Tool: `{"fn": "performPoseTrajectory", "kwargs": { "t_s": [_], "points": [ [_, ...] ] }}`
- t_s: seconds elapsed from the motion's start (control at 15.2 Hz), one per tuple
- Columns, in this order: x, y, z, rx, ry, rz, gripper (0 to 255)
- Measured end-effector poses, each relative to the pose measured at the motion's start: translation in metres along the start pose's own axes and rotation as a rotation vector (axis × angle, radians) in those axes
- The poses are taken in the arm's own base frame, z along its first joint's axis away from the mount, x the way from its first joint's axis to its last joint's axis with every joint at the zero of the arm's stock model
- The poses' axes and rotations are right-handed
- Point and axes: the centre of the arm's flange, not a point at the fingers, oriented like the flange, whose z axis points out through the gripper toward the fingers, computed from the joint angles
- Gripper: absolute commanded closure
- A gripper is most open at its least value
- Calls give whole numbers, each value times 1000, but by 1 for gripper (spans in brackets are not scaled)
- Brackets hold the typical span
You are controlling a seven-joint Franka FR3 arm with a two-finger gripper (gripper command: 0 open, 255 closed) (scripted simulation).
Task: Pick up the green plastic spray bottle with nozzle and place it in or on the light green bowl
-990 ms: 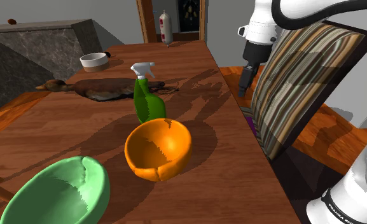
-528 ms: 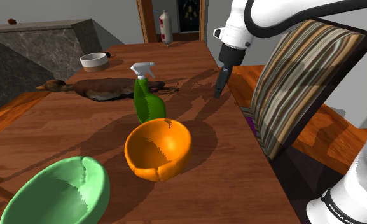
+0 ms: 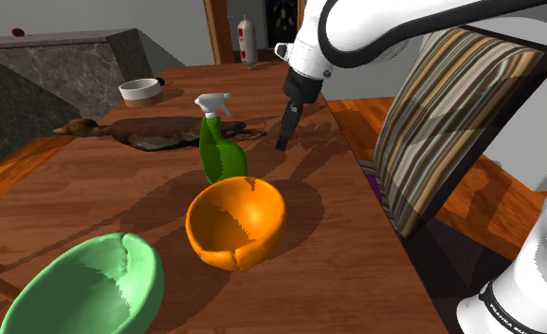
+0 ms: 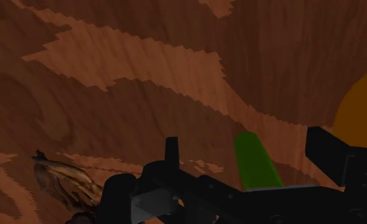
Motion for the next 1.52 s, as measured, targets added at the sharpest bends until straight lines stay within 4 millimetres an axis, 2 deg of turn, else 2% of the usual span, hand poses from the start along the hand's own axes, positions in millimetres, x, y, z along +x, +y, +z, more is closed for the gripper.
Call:
{"fn": "performPoseTrajectory", "kwargs": {
  "t_s": [0.13,0.33,0.46,0.53,1.06,1.45,1.52],
  "points": [
    [23,-8,6,8,31,-50,0],
    [49,-19,13,20,77,-126,0],
    [68,-33,18,28,107,-177,0],
    [72,-36,19,31,115,-190,0],
    [82,-42,56,33,123,-204,0],
    [82,-42,59,33,124,-204,0],
    [82,-42,59,33,124,-204,255]
  ]
}}
